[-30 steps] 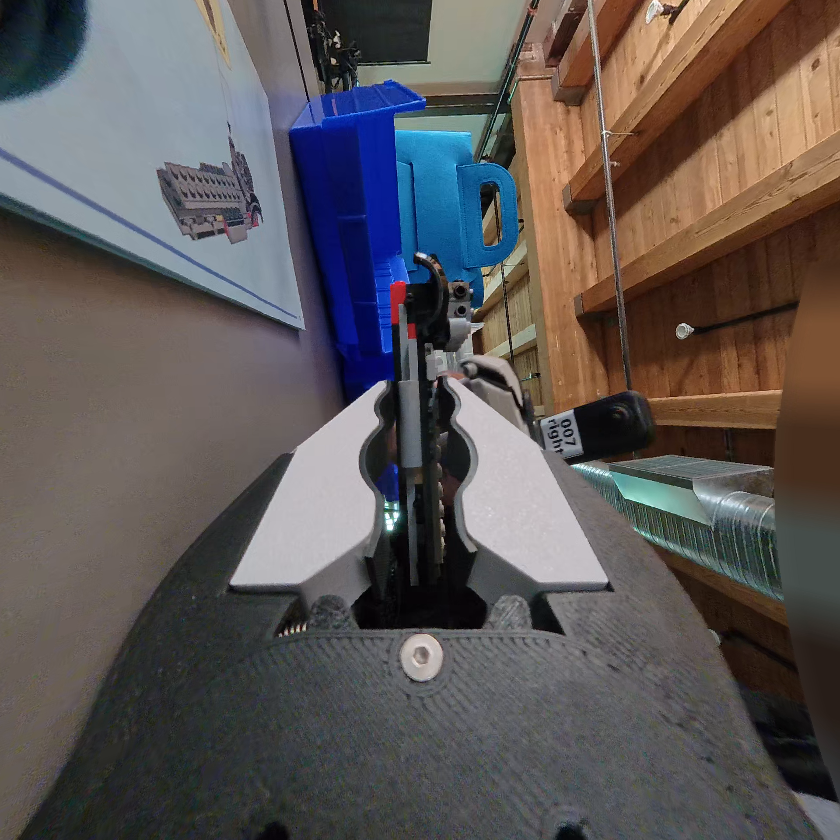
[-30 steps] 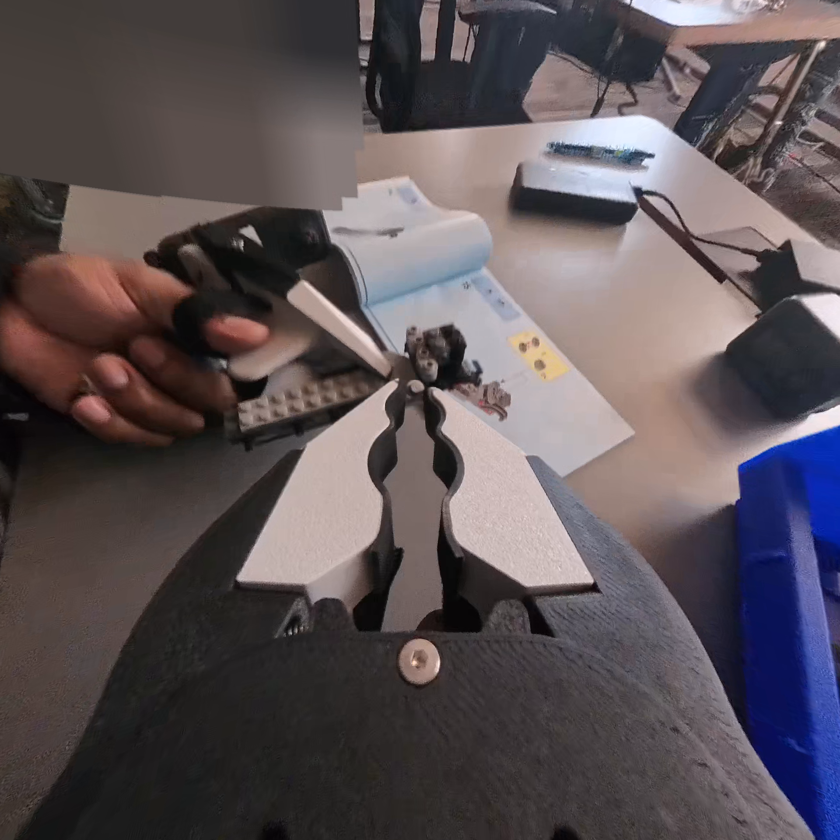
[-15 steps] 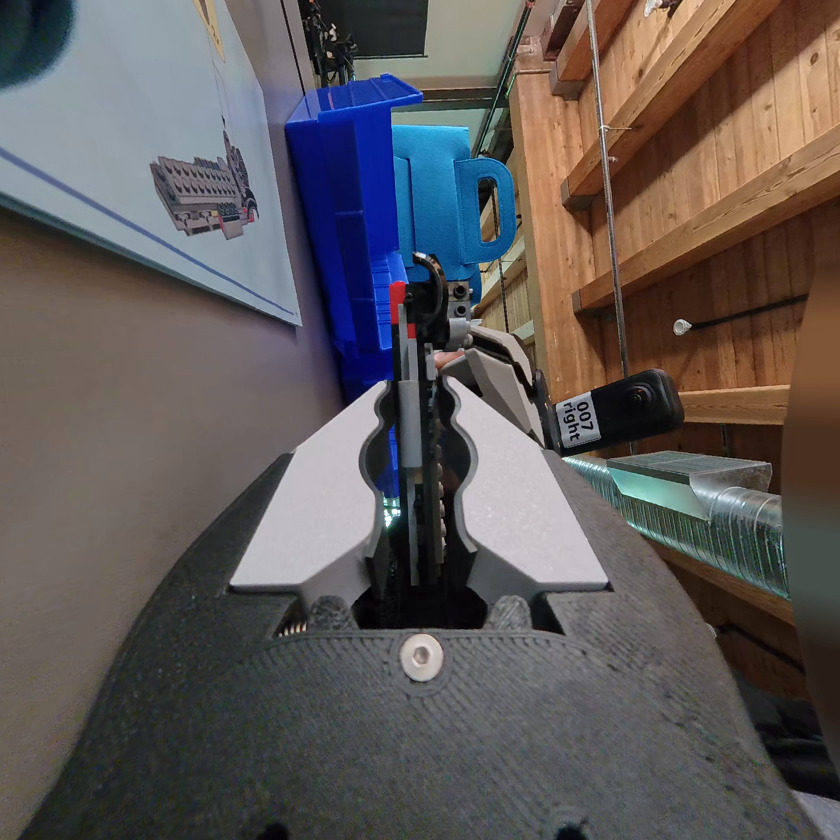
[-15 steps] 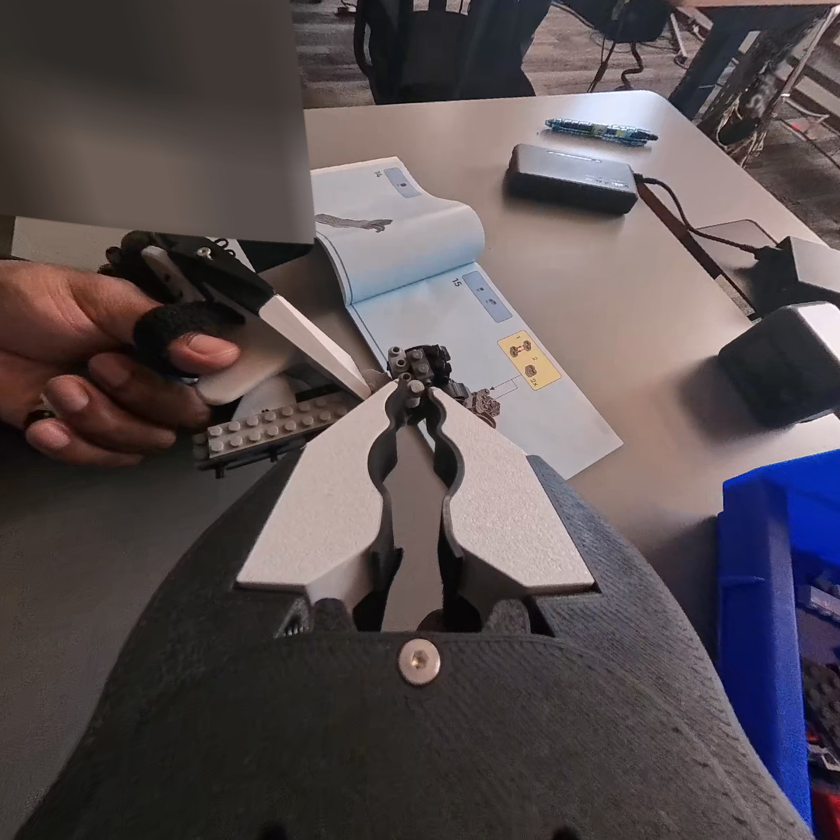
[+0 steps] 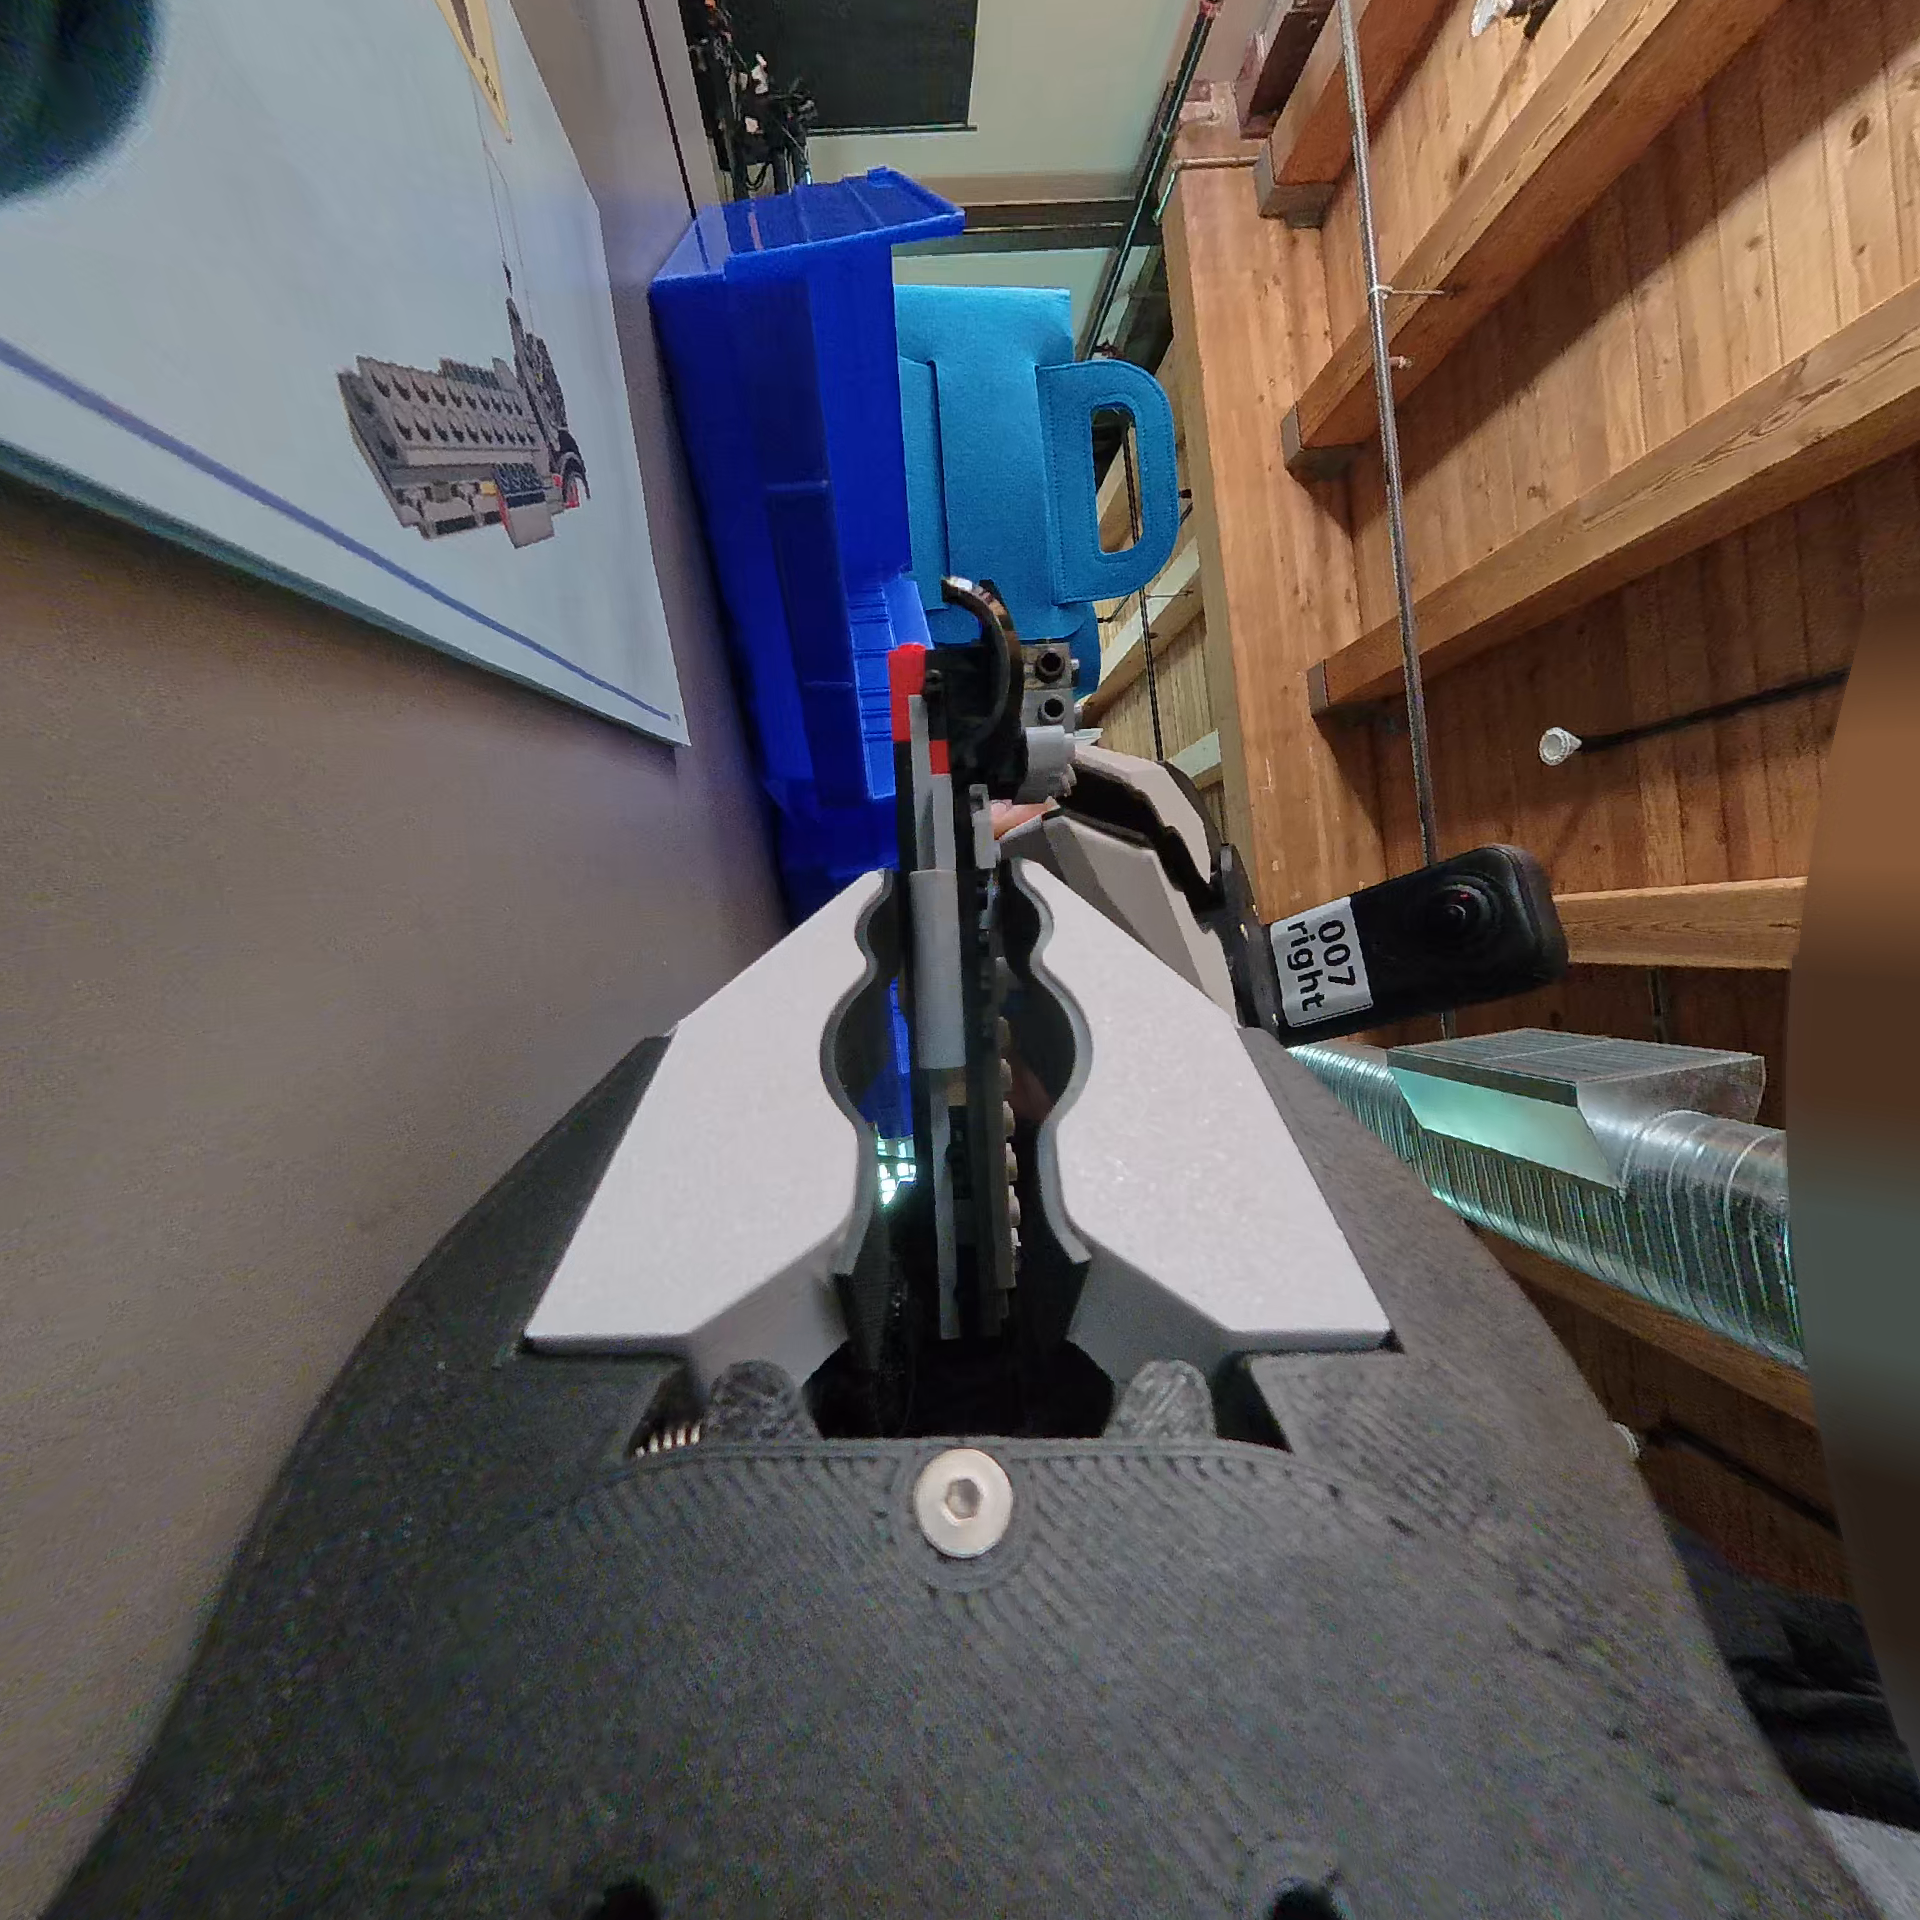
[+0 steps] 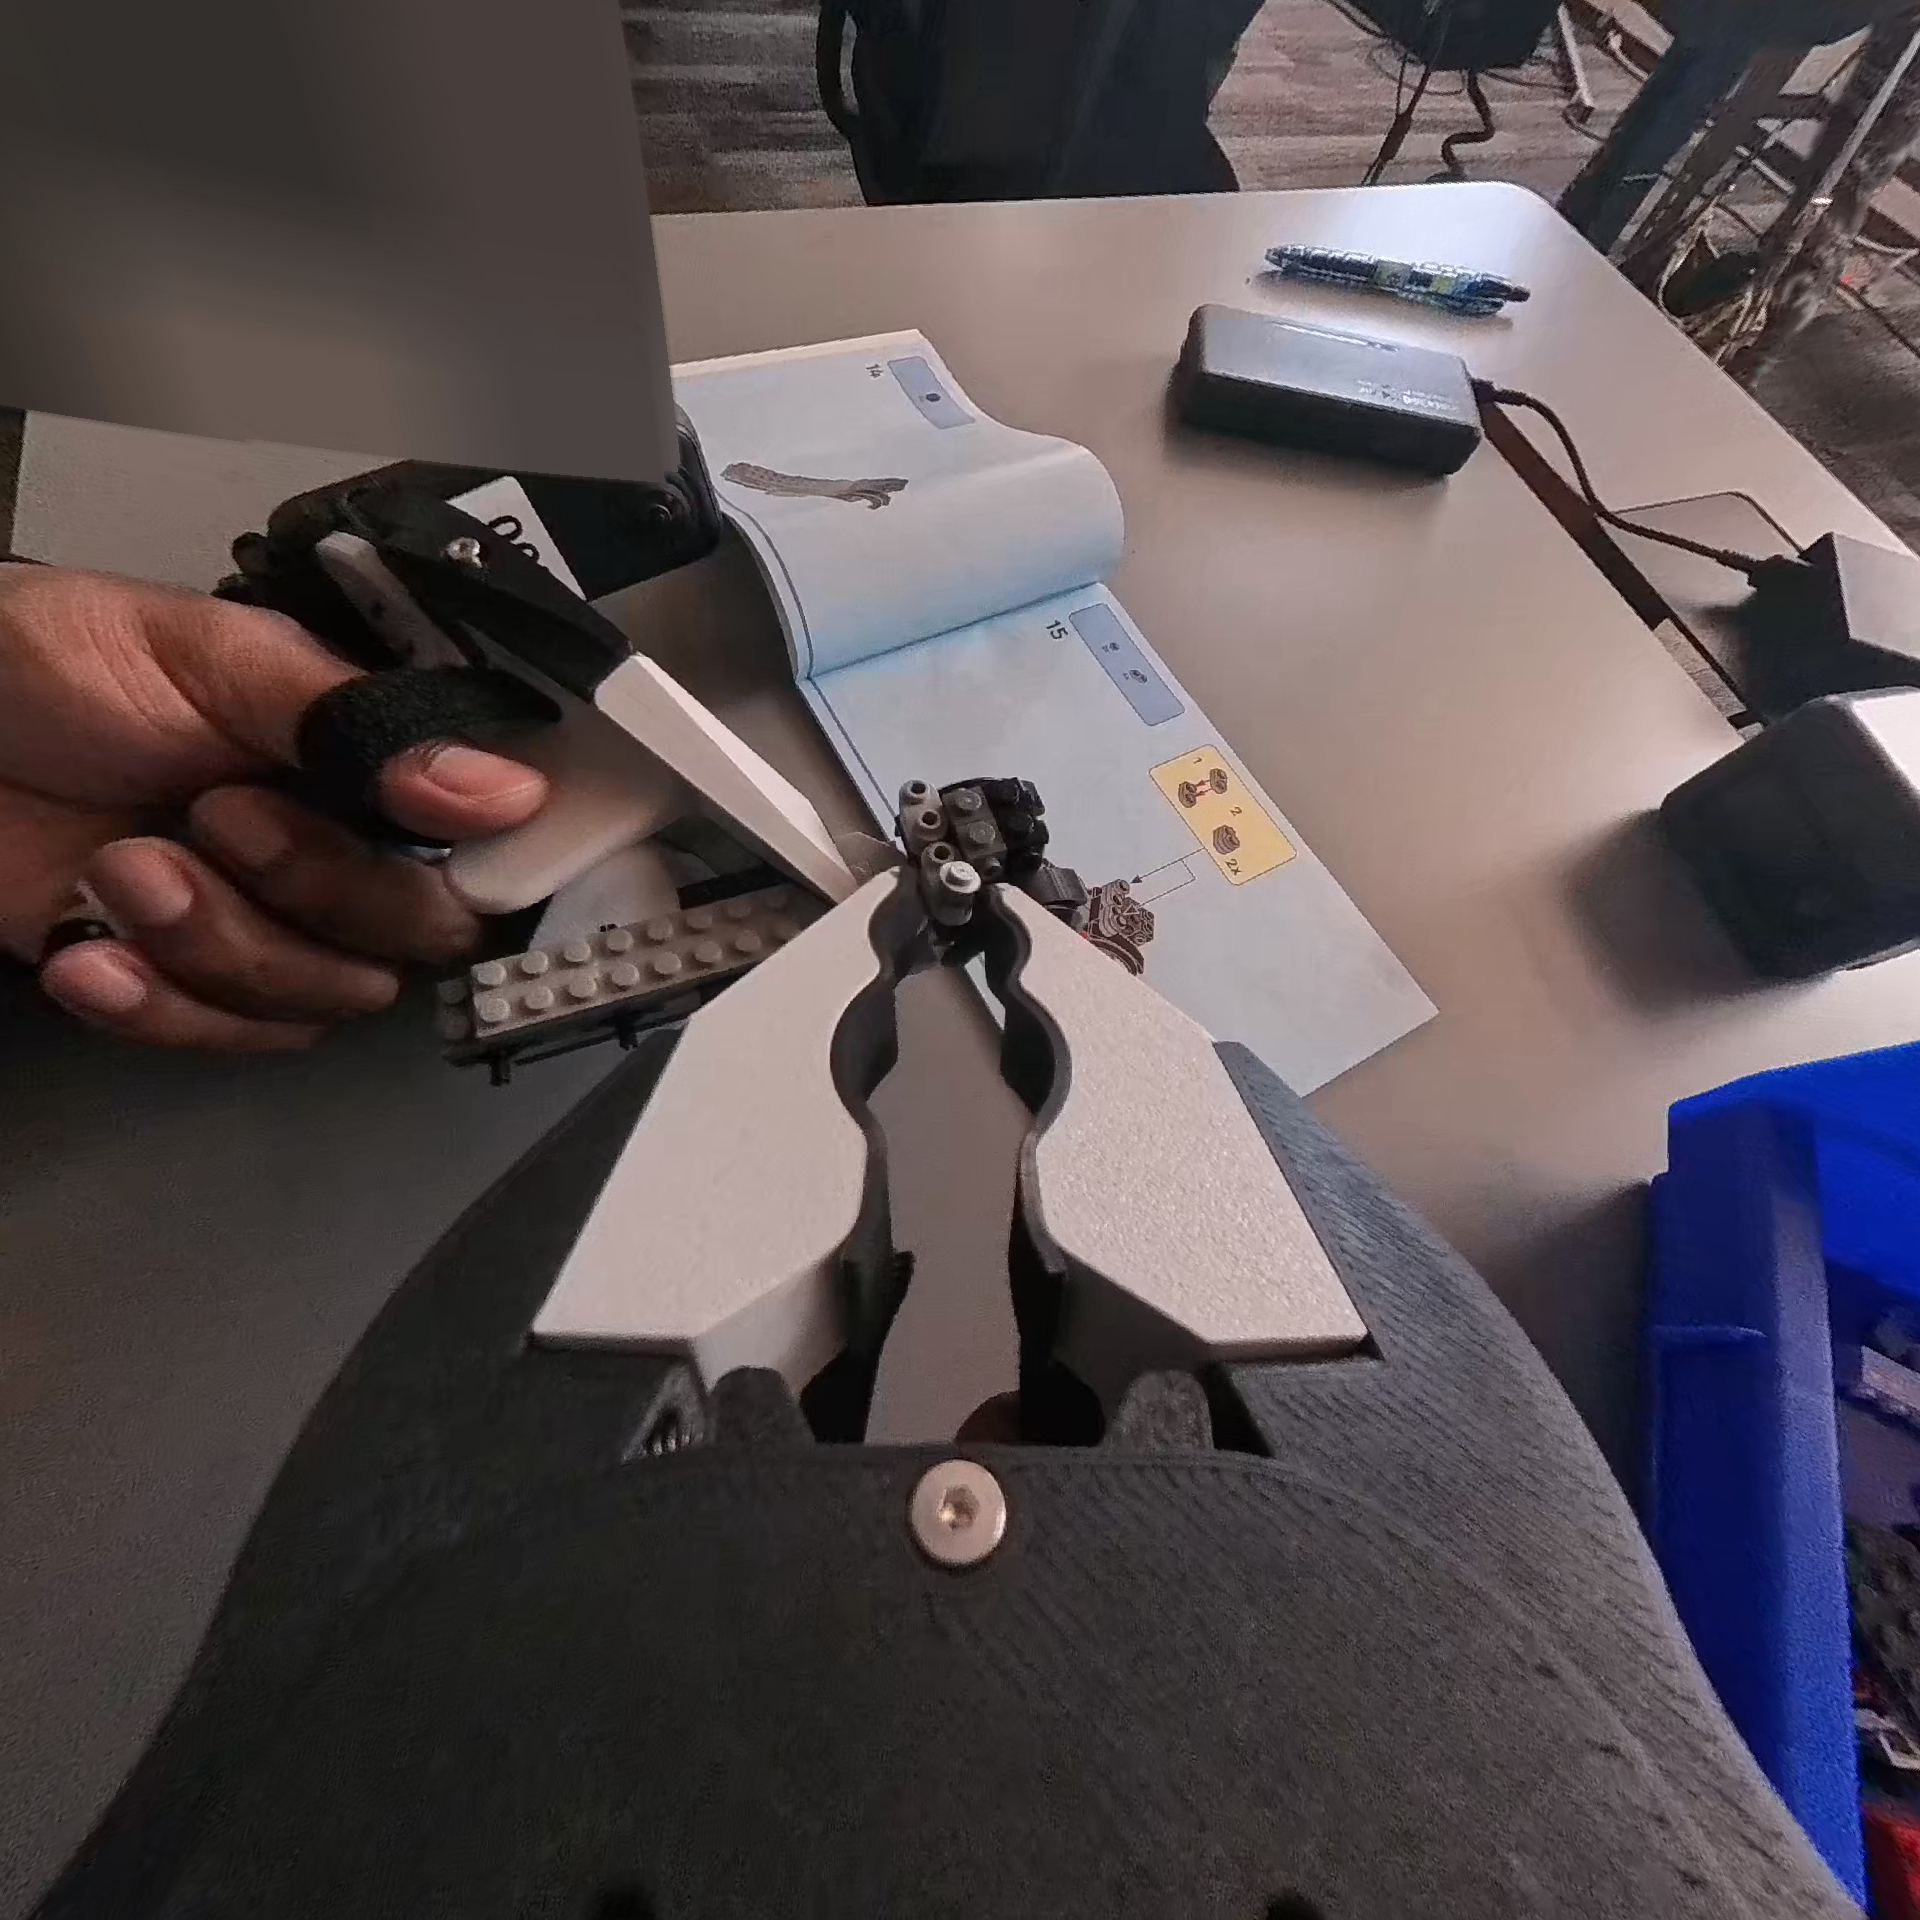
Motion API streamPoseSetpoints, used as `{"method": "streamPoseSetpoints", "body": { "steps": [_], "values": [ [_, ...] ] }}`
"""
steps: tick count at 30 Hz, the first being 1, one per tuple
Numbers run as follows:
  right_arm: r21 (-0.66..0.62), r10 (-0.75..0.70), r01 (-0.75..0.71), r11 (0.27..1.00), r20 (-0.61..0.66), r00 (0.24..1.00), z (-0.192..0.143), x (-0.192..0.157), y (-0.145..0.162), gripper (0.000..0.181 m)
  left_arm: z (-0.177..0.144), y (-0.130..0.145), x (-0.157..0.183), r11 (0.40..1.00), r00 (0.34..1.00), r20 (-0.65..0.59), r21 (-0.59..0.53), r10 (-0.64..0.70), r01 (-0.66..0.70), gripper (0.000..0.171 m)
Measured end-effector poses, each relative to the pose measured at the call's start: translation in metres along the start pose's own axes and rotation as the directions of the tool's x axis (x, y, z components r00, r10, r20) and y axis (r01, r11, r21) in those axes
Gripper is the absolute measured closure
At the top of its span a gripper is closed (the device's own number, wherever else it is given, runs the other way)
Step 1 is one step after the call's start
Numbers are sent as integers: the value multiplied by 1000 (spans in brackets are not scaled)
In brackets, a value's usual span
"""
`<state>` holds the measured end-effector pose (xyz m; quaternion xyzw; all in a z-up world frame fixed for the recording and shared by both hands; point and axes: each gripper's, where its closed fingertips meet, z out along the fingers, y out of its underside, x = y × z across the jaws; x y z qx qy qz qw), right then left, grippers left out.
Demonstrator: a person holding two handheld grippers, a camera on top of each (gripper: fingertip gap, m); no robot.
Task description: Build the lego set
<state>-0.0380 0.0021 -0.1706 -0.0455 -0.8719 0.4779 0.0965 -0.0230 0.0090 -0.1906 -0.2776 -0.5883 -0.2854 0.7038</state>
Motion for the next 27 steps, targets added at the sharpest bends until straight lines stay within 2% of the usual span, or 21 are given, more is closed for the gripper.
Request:
{"method": "streamPoseSetpoints", "body": {
  "steps": [5, 7, 9, 11, 14, 17, 19, 22, 27],
  "values": [
    [13, 19, -19, 1000, -5, 1000, -2, 2, -1, 164, 0, 0, 0, 1000, 1000, -3, 2, 0, 0, 153],
    [33, 94, -93, 995, -10, 996, -5, 7, 0, 158, 0, 0, 1, 1000, 1000, -6, 3, 0, 0, 153],
    [81, 244, -245, 966, 21, 970, -9, 11, 0, 153, -1, -1, 2, 1000, 1000, -11, 4, 1, -1, 153],
    [138, 438, -450, 883, 106, 893, -13, 12, -1, 150, -1, -1, 2, 1000, 1000, -17, 3, 1, -1, 153],
    [185, 677, -724, 665, 260, 688, -17, 13, -2, 149, -1, -1, 4, 1000, 1000, -28, 3, 5, -5, 153],
    [170, 802, -874, 455, 348, 485, -13, 15, 7, 141, -2, -1, 7, 1000, 999, -42, 6, 9, -8, 153],
    [145, 837, -924, 353, 392, 381, -9, 13, 13, 132, -2, 0, 7, 1000, 999, -46, 3, 13, -13, 153],
    [114, 845, -957, 268, 450, 290, -5, 7, 12, 124, -2, 0, 7, 1000, 999, -43, 3, 21, -21, 153],
    [96, 838, -967, 237, 483, 253, 0, 1, 5, 123, -1, 1, 7, 1000, 999, -34, 2, 31, -31, 153]
  ]
}}
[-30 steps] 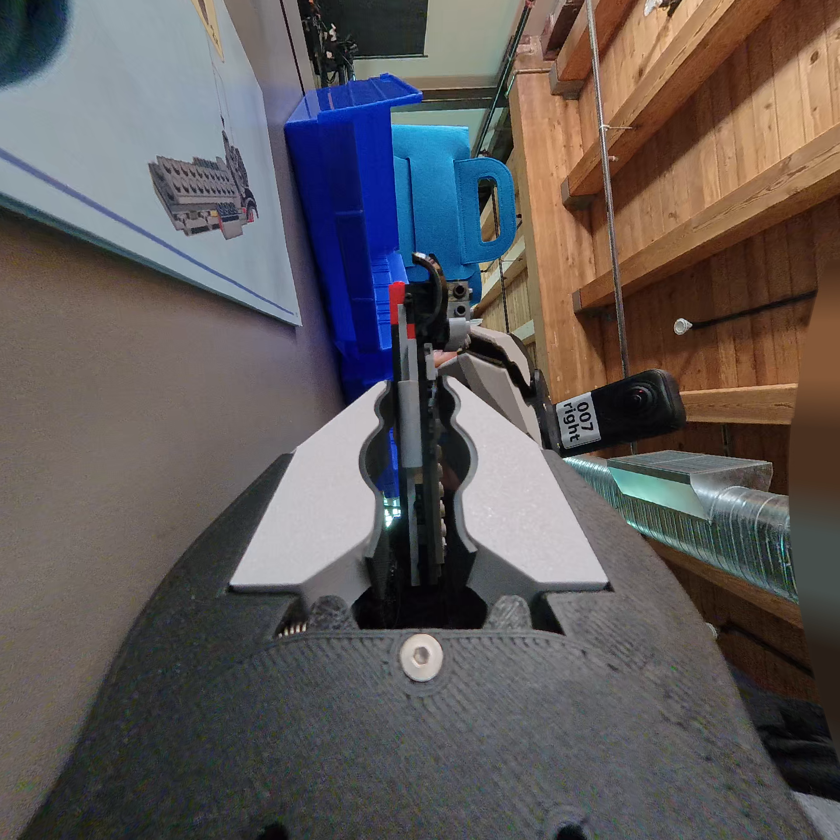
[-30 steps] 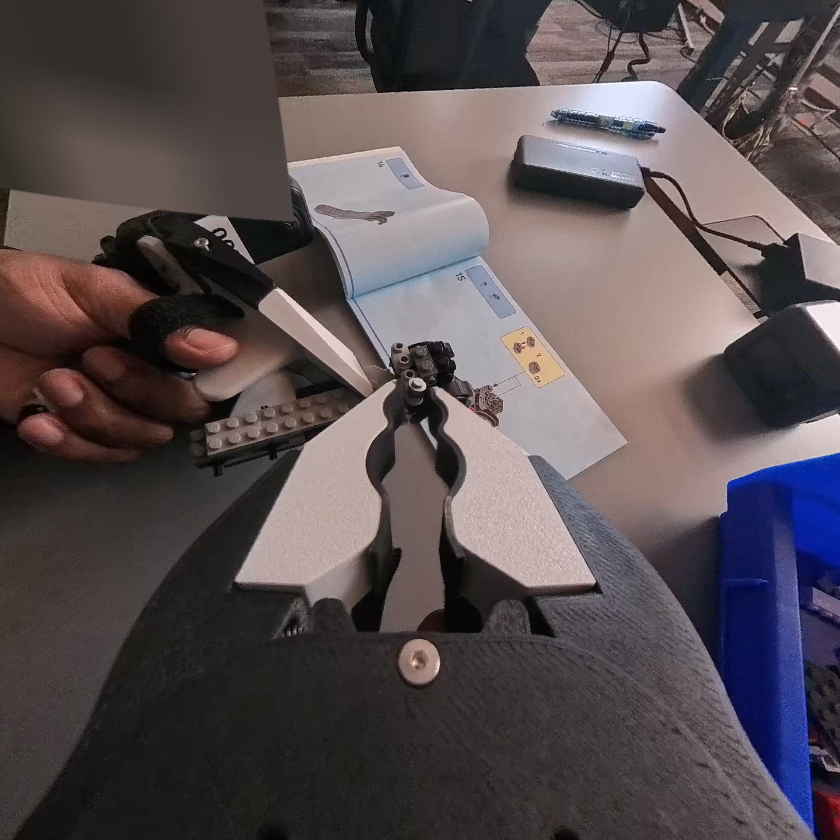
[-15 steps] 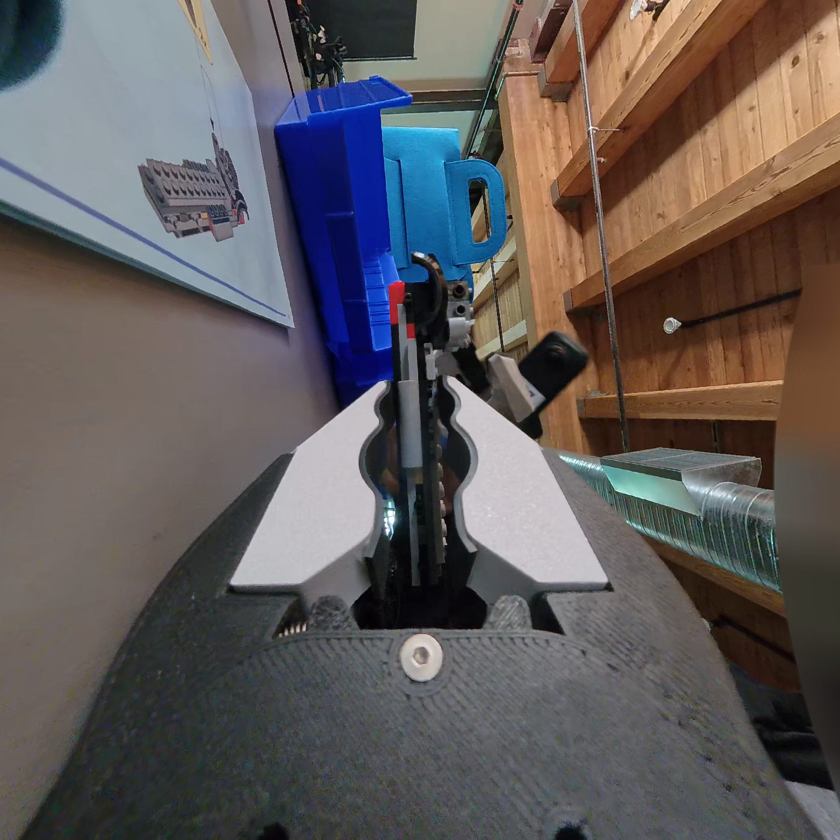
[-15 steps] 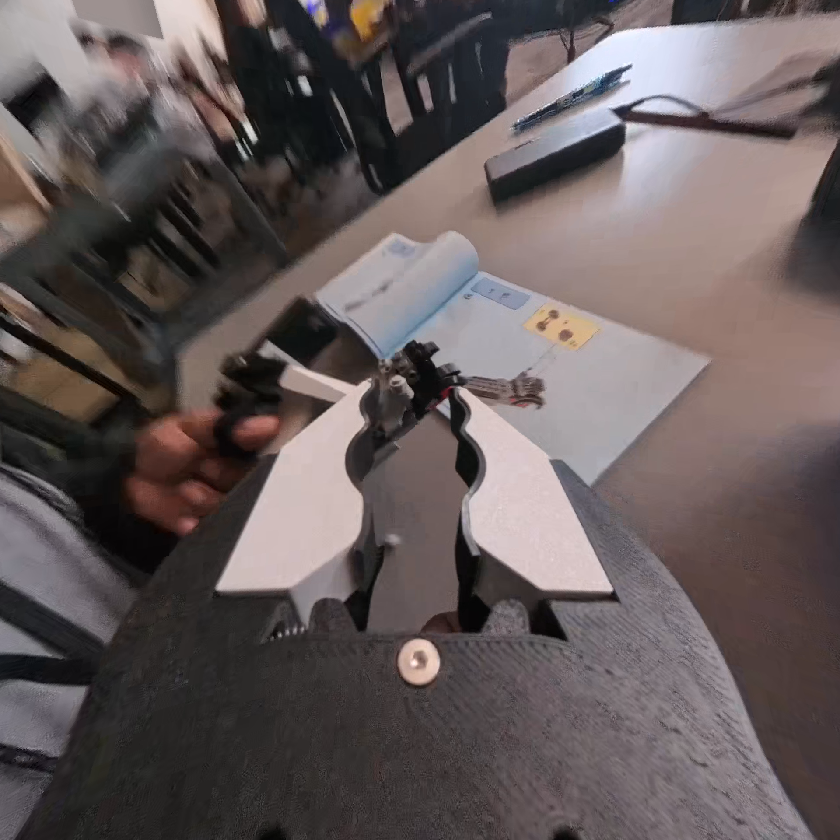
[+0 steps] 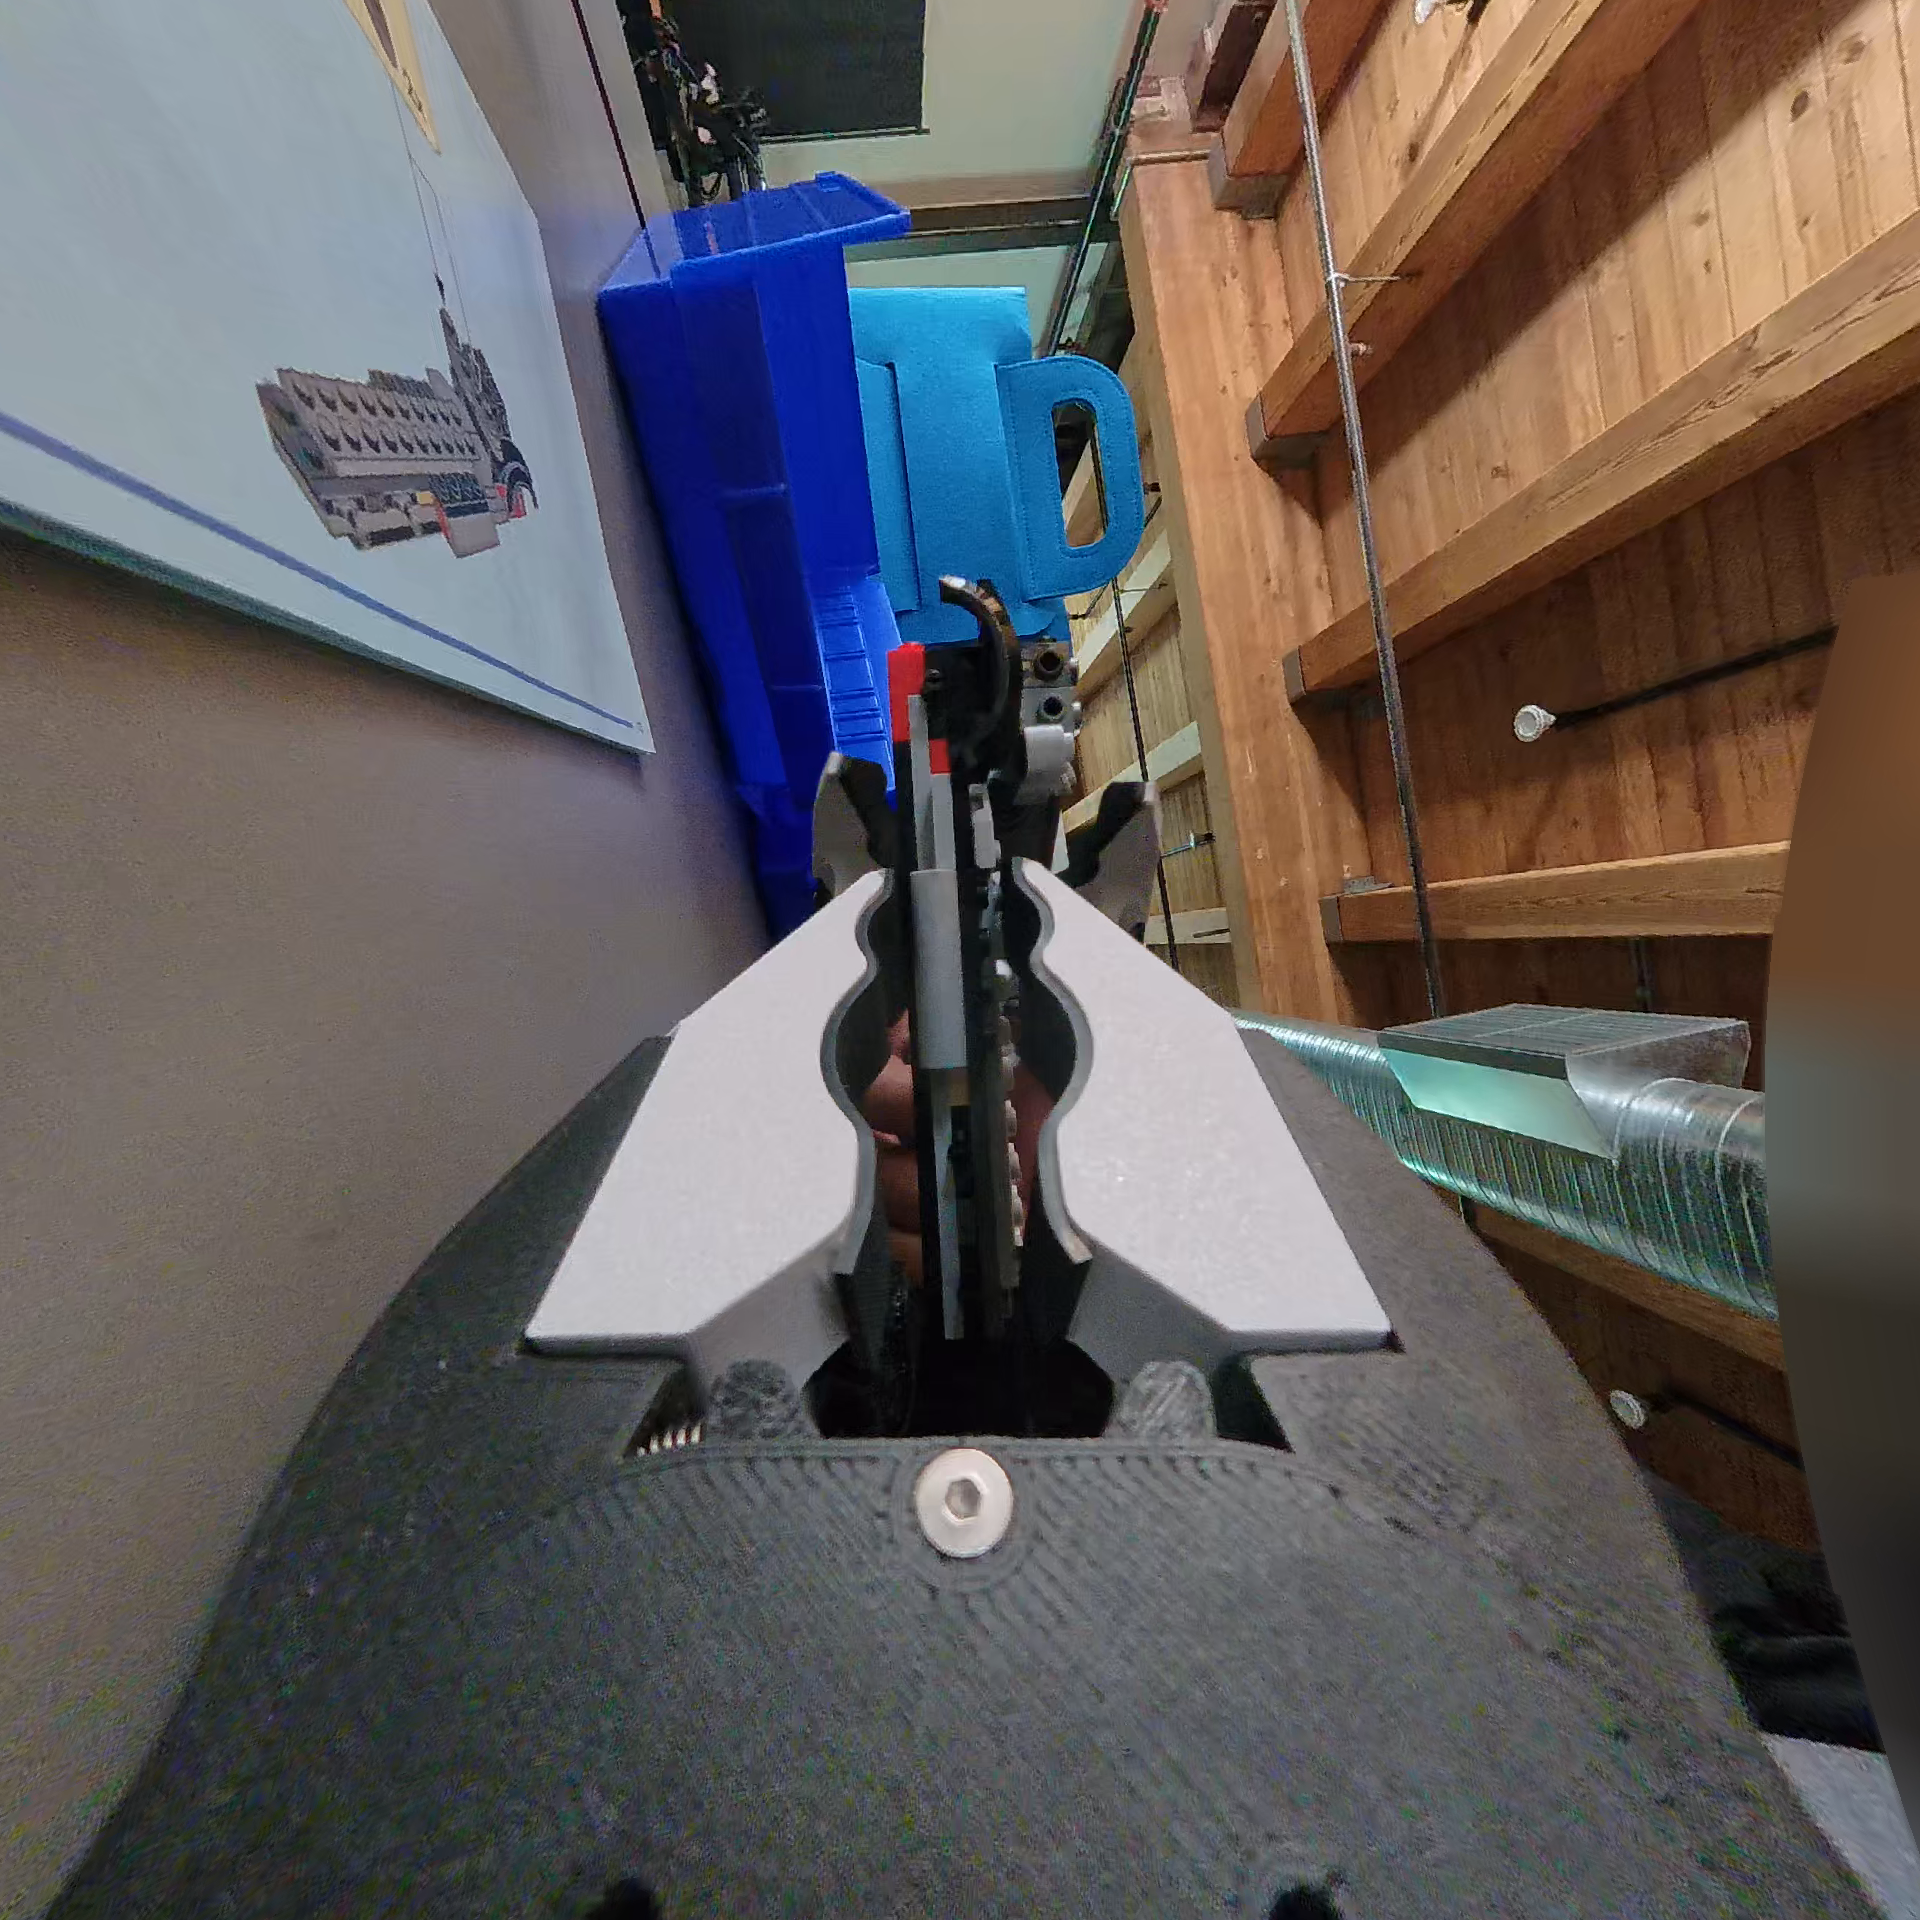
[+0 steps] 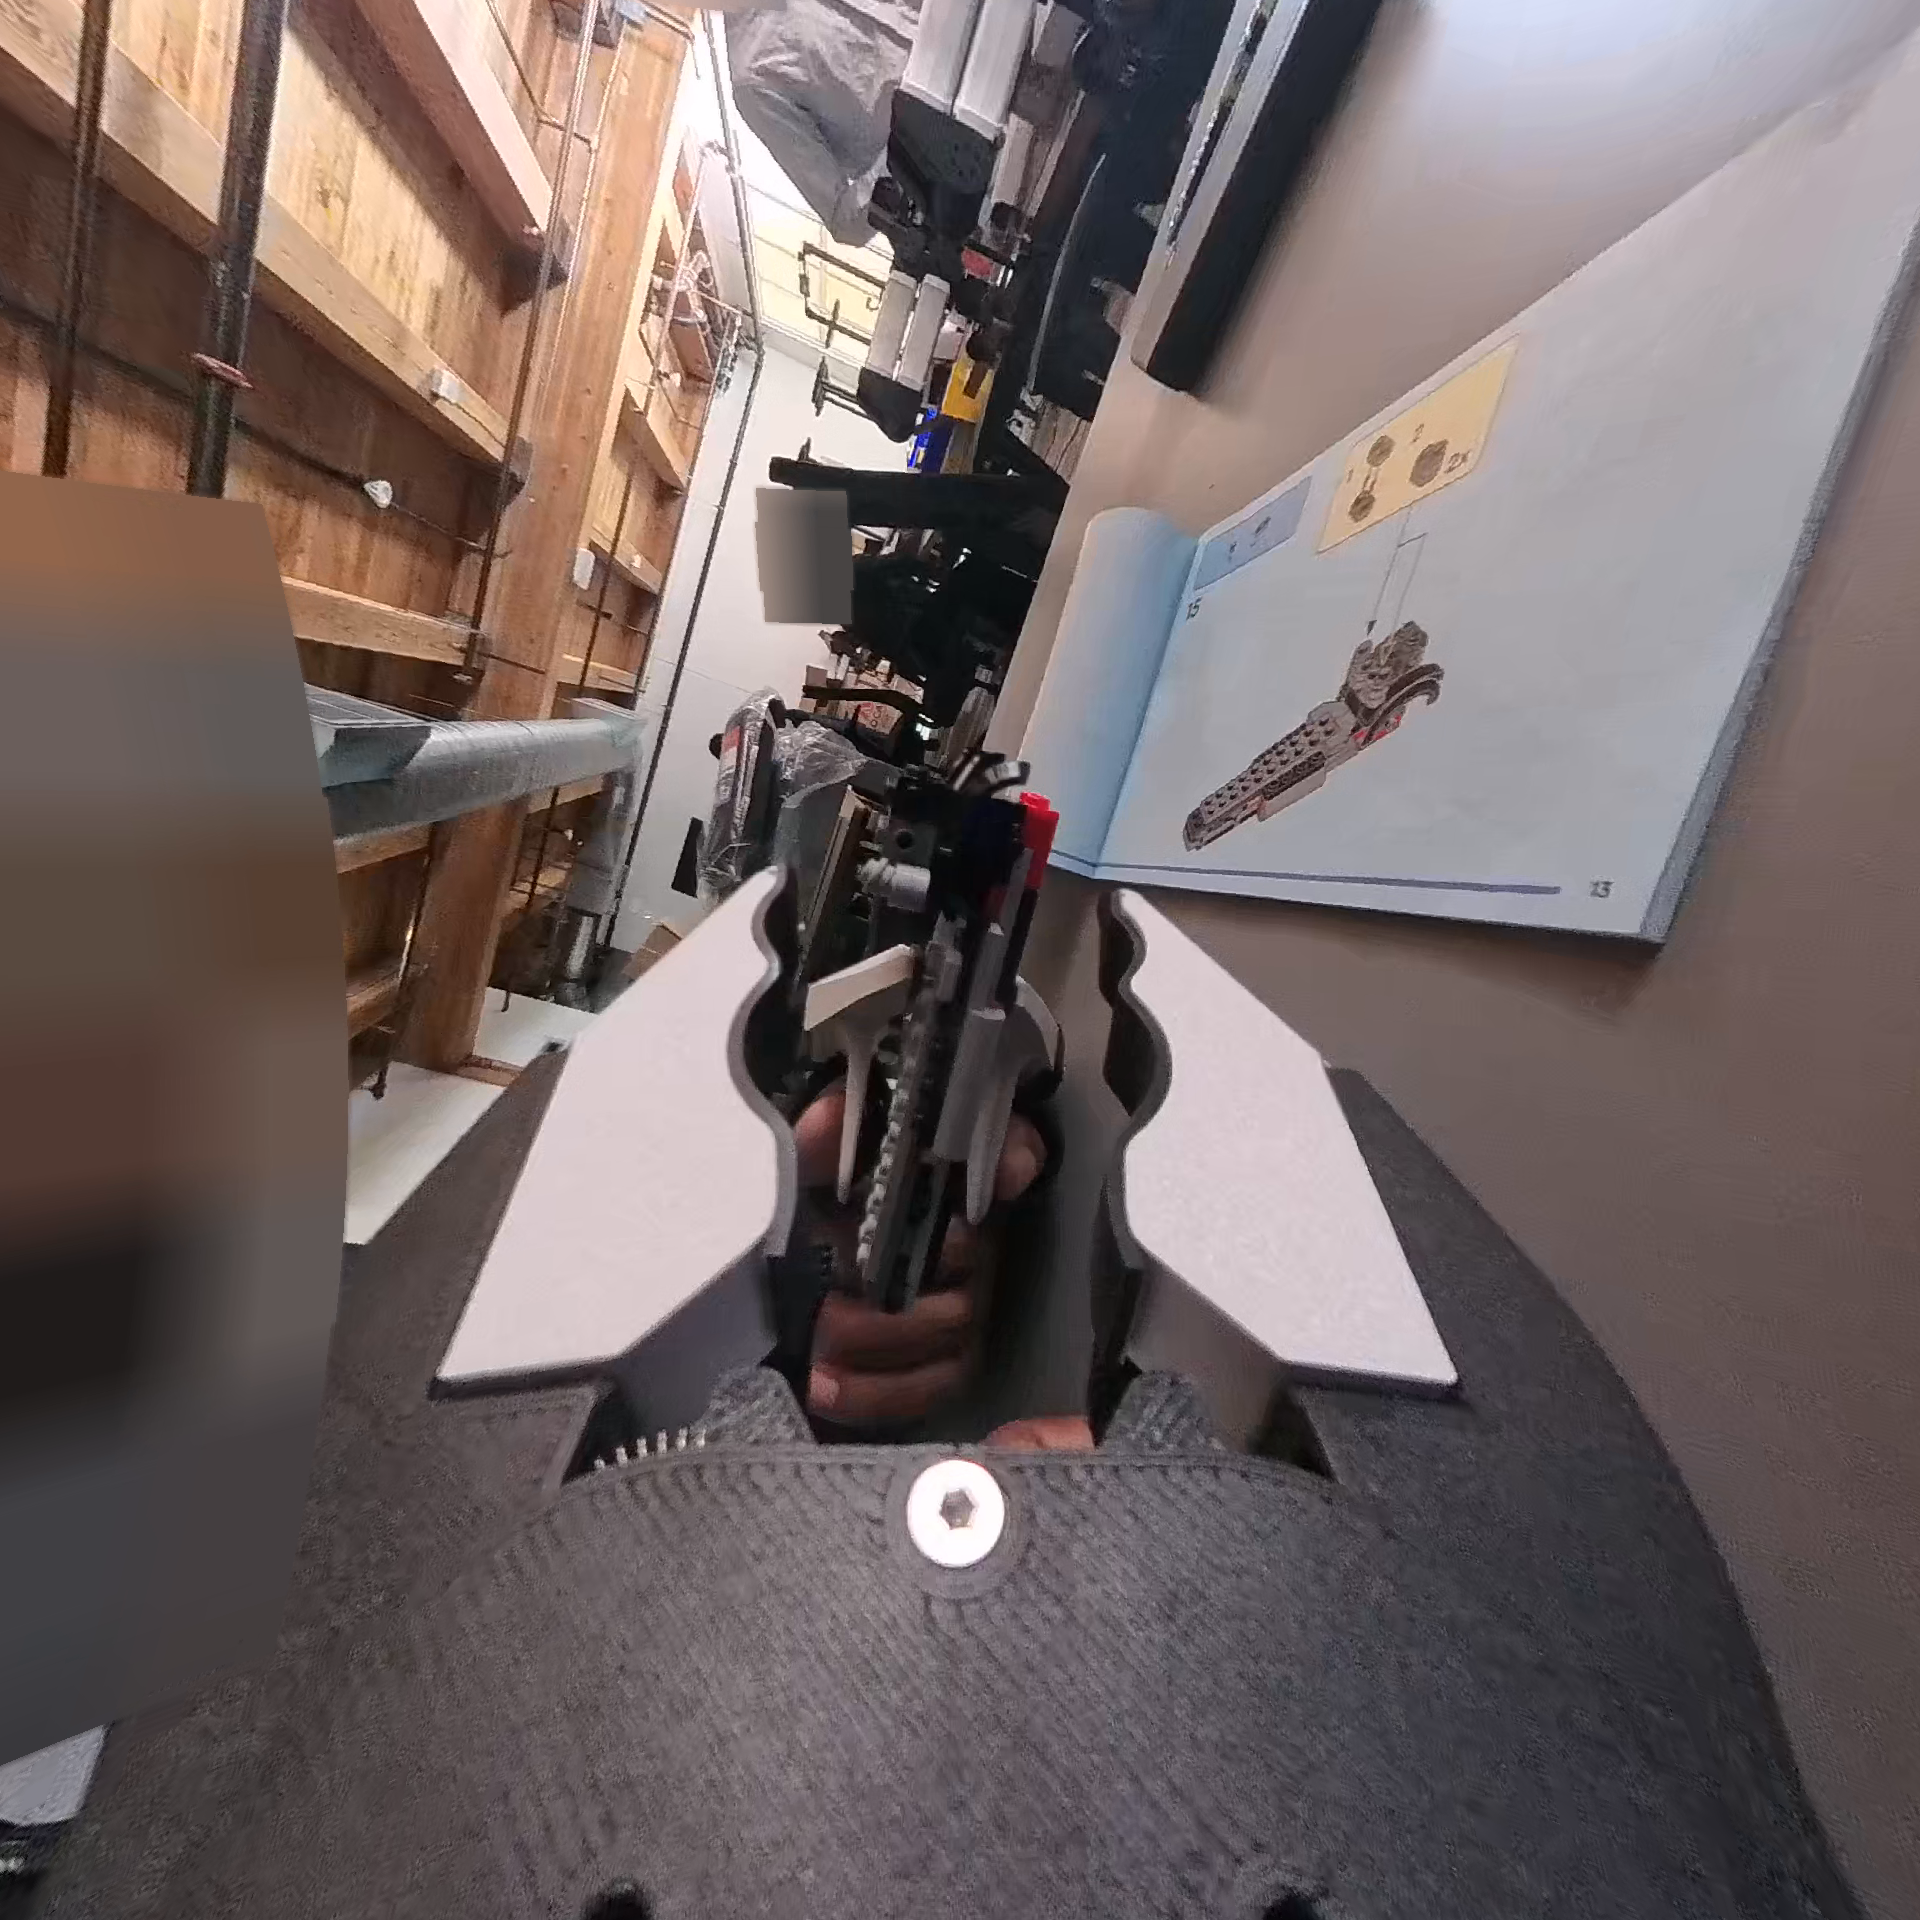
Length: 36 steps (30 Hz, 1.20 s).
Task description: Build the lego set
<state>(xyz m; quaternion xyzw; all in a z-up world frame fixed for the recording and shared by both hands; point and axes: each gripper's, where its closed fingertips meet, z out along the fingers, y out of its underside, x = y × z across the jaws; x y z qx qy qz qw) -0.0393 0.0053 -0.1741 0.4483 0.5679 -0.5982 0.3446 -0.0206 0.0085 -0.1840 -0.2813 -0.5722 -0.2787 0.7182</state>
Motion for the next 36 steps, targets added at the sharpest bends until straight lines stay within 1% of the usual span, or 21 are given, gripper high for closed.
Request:
{"method": "streamPoseSetpoints", "body": {
  "steps": [9, 15, 18, 28, 36],
  "values": [
    [2, -3, 3, 1000, -1, 1000, 1, 2, -1, 125, 1, 2, 1, 1000, 1000, -2, -9, 10, -10, 153],
    [-3, -2, 2, 1000, 2, 1000, 1, 6, 0, 131, 1, 3, 2, 1000, 1000, -8, -14, 13, -13, 153],
    [-4, -6, 6, 1000, 17, 1000, 1, 4, 0, 132, 1, 3, 3, 1000, 1000, -13, -14, 14, -14, 153],
    [-7, -19, 19, 1000, 69, 997, 3, -4, 2, 145, -1, 3, 5, 1000, 999, -30, -11, 19, -19, 153],
    [6, 17, -18, 1000, 97, 995, 4, -6, 2, 146, -1, 4, 7, 999, 999, -33, -15, 36, -37, 153]
  ]
}}
